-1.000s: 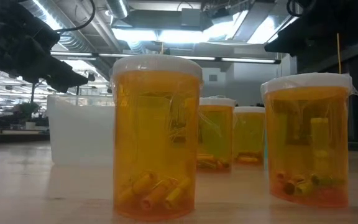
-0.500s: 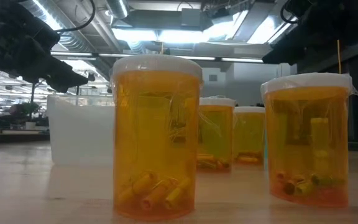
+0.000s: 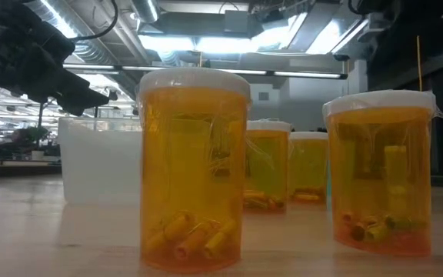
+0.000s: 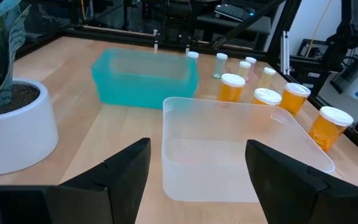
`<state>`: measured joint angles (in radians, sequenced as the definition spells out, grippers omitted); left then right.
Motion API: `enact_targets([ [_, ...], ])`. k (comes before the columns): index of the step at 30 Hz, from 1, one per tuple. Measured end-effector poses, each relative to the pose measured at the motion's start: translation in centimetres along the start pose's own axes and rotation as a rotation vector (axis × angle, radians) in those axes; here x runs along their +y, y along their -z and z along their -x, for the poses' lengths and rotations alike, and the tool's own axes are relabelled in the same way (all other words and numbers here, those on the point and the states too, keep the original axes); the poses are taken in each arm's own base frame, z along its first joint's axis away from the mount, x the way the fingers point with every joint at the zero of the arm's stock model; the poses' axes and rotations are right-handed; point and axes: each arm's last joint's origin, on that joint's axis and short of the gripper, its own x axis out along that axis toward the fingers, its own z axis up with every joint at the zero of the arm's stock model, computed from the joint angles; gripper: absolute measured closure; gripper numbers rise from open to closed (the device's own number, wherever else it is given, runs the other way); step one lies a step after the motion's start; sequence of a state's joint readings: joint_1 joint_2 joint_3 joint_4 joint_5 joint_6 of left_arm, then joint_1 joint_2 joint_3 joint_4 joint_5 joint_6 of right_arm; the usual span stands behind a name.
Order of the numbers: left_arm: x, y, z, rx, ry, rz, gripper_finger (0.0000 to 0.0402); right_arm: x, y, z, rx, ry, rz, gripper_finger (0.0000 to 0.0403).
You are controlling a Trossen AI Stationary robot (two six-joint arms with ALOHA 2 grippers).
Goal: Pick and place medicine bottles into bin by pill shape (circle, oval)
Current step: Put the small blue pill bottle into the green bin
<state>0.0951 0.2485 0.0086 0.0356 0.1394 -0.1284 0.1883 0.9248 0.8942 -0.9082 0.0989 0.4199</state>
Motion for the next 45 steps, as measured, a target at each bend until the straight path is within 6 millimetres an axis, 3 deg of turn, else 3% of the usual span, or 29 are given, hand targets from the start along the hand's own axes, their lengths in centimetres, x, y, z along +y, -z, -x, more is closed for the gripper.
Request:
enact_targets([
  [5, 0.0, 0.0, 0.0, 0.000, -0.001, -0.031, 0.0147, 0.7, -0.7, 1.0, 0.111, -0.037, -0.057, 0.0130],
  [11, 0.0, 0.0, 0.0, 0.001, -0.001, -0.032, 0.0147, 2.3, -0.1, -1.1, 0.230, -0.039, 0.152, 0.0130],
  [19, 0.0, 0.0, 0.0, 0.001, -0.001, -0.027, 0.0147, 4.2, 0.7, -4.4, 0.396, 0.016, 0.238, 0.0130],
  [31, 0.0, 0.0, 0.0, 0.001, 0.000, -0.025, 0.0147, 4.6, 0.9, -7.7, 0.481, 0.175, 0.165, 0.0130],
  [45, 0.0, 0.0, 0.0, 0.001, 0.000, -0.025, 0.0147, 4.6, 0.9, -9.9, 0.493, 0.261, 0.130, 0.0130],
])
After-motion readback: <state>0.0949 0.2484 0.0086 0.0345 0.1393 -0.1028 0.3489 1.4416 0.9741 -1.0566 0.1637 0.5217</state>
